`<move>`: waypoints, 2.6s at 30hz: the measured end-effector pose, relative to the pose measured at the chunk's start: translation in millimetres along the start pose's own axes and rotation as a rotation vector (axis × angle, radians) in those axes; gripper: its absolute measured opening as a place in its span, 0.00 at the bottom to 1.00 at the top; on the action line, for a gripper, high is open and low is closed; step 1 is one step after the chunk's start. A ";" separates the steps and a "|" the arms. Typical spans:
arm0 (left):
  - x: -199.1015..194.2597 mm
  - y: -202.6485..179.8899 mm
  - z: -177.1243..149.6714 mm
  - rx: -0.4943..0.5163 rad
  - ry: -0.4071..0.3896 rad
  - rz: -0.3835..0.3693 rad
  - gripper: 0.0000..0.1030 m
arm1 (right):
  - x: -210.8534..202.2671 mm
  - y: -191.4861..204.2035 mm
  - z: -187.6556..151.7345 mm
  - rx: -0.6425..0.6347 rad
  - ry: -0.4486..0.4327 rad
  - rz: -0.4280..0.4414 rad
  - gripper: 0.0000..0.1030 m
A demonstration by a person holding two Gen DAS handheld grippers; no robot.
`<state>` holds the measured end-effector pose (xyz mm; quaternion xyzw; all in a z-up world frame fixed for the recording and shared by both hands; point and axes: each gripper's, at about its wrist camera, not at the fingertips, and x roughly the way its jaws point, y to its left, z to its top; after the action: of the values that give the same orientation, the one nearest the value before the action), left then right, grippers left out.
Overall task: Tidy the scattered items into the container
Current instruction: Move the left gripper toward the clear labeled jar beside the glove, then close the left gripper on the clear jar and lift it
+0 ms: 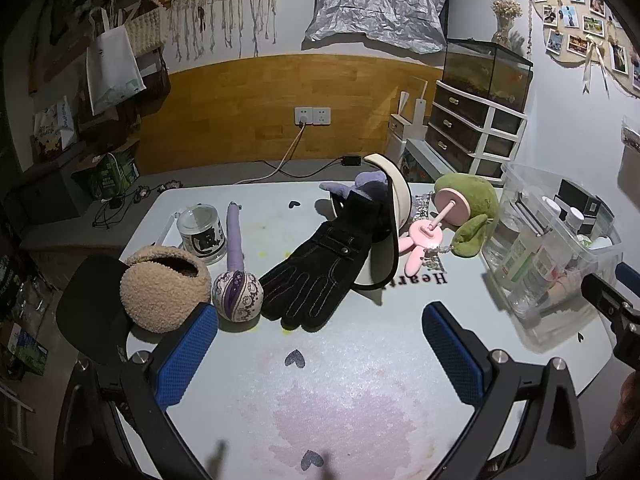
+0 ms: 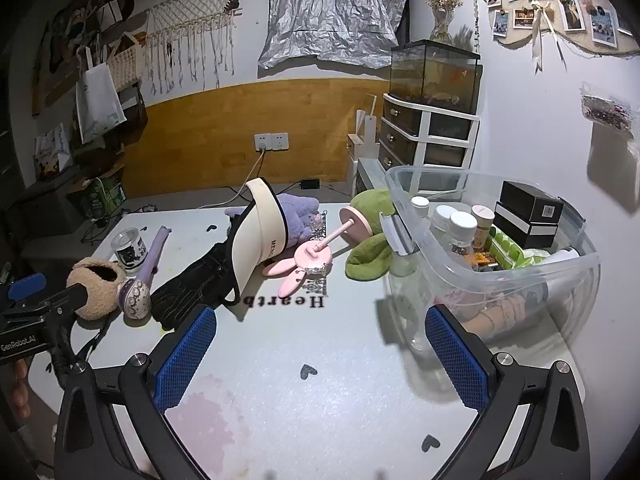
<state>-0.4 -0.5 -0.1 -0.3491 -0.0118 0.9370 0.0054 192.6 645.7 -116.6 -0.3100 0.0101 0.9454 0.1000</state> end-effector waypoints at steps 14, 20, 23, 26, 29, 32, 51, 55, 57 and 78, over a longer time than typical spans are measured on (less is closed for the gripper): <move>11.5 3.9 3.4 -0.002 0.022 -0.020 1.00 | 8.2 -3.8 2.9 0.001 0.014 0.008 1.00; 16.6 6.8 1.0 -0.014 0.031 -0.022 1.00 | 14.1 1.7 2.3 -0.014 0.036 0.029 1.00; 19.9 7.9 0.8 -0.021 0.038 -0.021 1.00 | 18.2 5.4 0.9 -0.025 0.046 0.034 1.00; 24.5 9.6 1.0 -0.028 0.052 -0.025 1.00 | 23.5 8.1 -0.5 -0.026 0.063 0.046 1.00; 28.3 10.7 0.6 -0.030 0.059 -0.026 1.00 | 30.3 9.3 -1.4 -0.022 0.086 0.059 1.00; 32.8 12.6 1.4 -0.033 0.069 -0.029 1.00 | 36.6 9.7 -1.2 -0.021 0.103 0.065 1.00; 87.3 45.9 16.2 -0.081 0.130 0.014 0.98 | 92.9 18.2 11.3 0.000 0.210 0.094 1.00; 104.2 58.8 23.6 -0.089 0.139 0.040 0.98 | 110.7 17.2 13.3 0.020 0.252 0.089 1.00; 114.7 69.5 29.2 -0.095 0.139 0.059 0.98 | 118.7 16.7 13.7 0.031 0.269 0.091 1.00; 291.5 205.2 94.0 -0.205 0.293 0.312 0.98 | 176.3 26.8 17.6 0.053 0.405 0.090 1.00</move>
<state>-282.7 -202.0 -125.0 -0.4777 -0.0519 0.8597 -0.1734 38.3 653.1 -207.2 -0.4902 0.0685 0.8667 0.0615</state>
